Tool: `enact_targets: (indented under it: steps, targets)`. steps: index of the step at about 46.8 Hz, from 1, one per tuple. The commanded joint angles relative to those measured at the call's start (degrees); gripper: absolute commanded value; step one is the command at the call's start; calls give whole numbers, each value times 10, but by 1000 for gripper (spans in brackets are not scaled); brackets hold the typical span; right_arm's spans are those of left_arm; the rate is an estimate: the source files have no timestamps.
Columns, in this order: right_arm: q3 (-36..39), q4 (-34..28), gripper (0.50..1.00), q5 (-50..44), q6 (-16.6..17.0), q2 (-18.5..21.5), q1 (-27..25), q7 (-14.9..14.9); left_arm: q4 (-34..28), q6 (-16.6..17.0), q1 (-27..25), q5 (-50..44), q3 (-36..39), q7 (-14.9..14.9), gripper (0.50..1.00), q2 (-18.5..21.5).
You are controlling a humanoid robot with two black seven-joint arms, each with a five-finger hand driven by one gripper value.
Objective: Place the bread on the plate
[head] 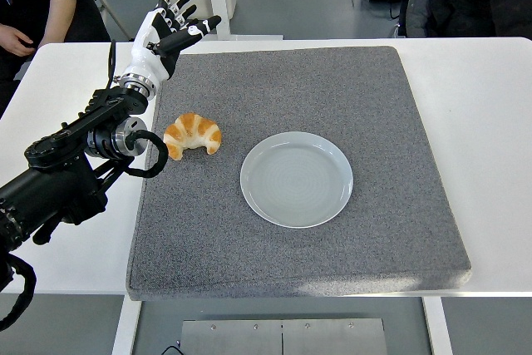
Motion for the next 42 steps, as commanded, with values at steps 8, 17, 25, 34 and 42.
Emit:
enact_targets:
  steps: [8, 17, 25, 34, 42]
  targets:
    - [1, 0, 1000, 0, -1, 0, 0, 0, 0, 0, 2, 1, 2, 0, 972, -6]
    - [1, 0, 1000, 0, -1, 0, -2, 0, 0, -1, 2, 0, 0, 0, 971, -7]
    - [1, 0, 1000, 0, -1, 0, -2, 0, -2, -2, 3, 0, 1, 0, 972, -8]
    - [2, -1, 1000, 0, -1, 0, -2, 0, -2, -18, 6, 0, 0, 0, 971, -18]
    - [2, -1, 1000, 0, -2, 0, -6, 0, -2, -39, 10, -1, -6, -1, 972, -17]
